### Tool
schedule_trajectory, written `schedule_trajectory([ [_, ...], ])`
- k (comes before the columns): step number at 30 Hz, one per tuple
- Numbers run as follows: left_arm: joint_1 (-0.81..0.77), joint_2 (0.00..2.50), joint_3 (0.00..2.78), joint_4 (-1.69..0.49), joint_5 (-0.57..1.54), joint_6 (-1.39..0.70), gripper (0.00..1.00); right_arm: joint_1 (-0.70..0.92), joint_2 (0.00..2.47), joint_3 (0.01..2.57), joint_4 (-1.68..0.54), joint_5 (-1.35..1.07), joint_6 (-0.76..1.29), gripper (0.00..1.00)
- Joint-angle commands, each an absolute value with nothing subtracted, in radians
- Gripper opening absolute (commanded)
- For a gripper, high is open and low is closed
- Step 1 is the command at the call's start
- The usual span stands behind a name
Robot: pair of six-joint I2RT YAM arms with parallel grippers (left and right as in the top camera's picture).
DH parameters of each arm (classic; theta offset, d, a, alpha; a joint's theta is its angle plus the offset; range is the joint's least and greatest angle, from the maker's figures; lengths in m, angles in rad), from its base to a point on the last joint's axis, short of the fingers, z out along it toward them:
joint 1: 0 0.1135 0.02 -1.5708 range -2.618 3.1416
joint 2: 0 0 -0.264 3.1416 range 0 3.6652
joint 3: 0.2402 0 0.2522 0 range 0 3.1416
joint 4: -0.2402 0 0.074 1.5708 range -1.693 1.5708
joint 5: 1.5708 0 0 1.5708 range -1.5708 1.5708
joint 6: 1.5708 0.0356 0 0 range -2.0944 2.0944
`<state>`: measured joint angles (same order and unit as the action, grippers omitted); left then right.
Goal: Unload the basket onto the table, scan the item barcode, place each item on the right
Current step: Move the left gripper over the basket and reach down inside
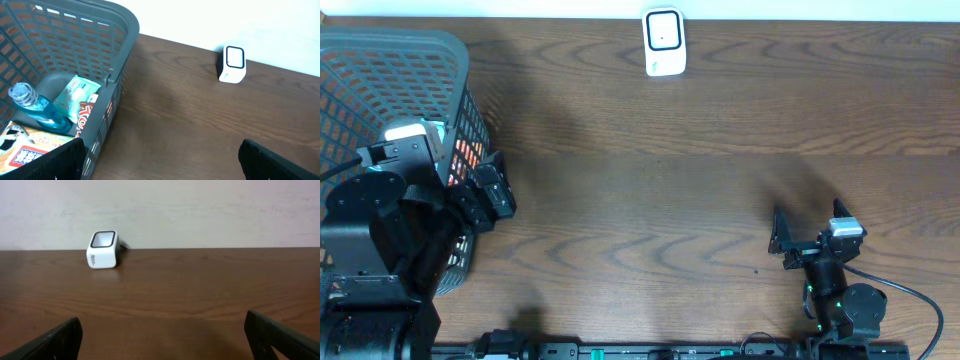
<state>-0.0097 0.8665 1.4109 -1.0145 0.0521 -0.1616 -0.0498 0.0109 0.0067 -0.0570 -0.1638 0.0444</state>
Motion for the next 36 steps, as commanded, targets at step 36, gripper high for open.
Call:
schedule_trajectory([
  [36,0.197,1.189,1.588,-0.985,-0.408,-0.432,0.98,-0.044,0.007,0.006,-0.062,-0.159,0.036,0.99],
])
